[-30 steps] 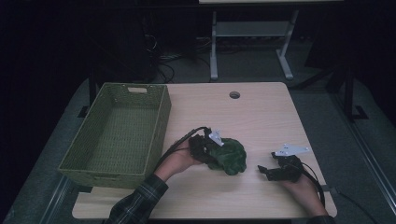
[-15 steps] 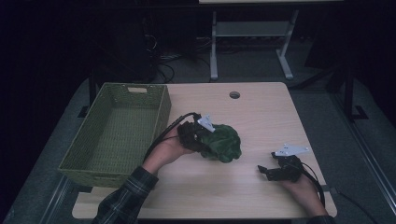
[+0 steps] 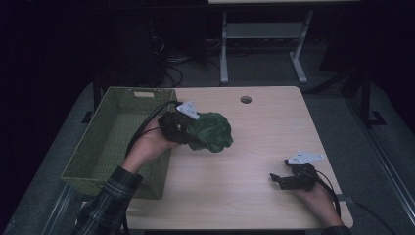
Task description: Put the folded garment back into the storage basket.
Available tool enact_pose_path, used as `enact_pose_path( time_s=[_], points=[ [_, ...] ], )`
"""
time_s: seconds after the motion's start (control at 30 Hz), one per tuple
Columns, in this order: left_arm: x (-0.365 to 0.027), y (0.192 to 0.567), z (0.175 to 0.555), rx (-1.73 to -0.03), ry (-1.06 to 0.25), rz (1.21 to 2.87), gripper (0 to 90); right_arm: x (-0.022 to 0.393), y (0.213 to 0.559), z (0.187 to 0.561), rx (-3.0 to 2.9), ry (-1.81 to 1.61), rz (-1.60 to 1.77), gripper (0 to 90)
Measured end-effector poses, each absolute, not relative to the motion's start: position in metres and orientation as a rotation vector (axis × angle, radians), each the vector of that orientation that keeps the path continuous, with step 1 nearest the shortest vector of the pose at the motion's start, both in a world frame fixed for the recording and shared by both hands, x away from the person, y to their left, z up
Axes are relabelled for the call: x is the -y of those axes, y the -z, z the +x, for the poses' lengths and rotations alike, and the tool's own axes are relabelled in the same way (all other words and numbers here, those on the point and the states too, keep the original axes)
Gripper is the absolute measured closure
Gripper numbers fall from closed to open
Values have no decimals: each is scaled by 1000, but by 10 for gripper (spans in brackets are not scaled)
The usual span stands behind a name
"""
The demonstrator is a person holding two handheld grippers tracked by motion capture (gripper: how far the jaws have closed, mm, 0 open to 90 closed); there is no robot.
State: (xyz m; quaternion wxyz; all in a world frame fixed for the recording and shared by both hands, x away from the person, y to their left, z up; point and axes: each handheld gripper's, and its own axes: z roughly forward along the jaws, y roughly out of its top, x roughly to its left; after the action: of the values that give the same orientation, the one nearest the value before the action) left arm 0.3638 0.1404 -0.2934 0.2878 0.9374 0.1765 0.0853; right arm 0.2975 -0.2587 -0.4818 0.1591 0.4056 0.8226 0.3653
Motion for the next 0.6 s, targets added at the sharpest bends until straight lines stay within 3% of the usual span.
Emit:
enact_pose_path(
  time_s=[0.6],
  points=[
    [-248, 260, 361, -739, -405, 2423, 765, 258, 482, 298, -2348, -1045, 1164, 178]
  ],
)
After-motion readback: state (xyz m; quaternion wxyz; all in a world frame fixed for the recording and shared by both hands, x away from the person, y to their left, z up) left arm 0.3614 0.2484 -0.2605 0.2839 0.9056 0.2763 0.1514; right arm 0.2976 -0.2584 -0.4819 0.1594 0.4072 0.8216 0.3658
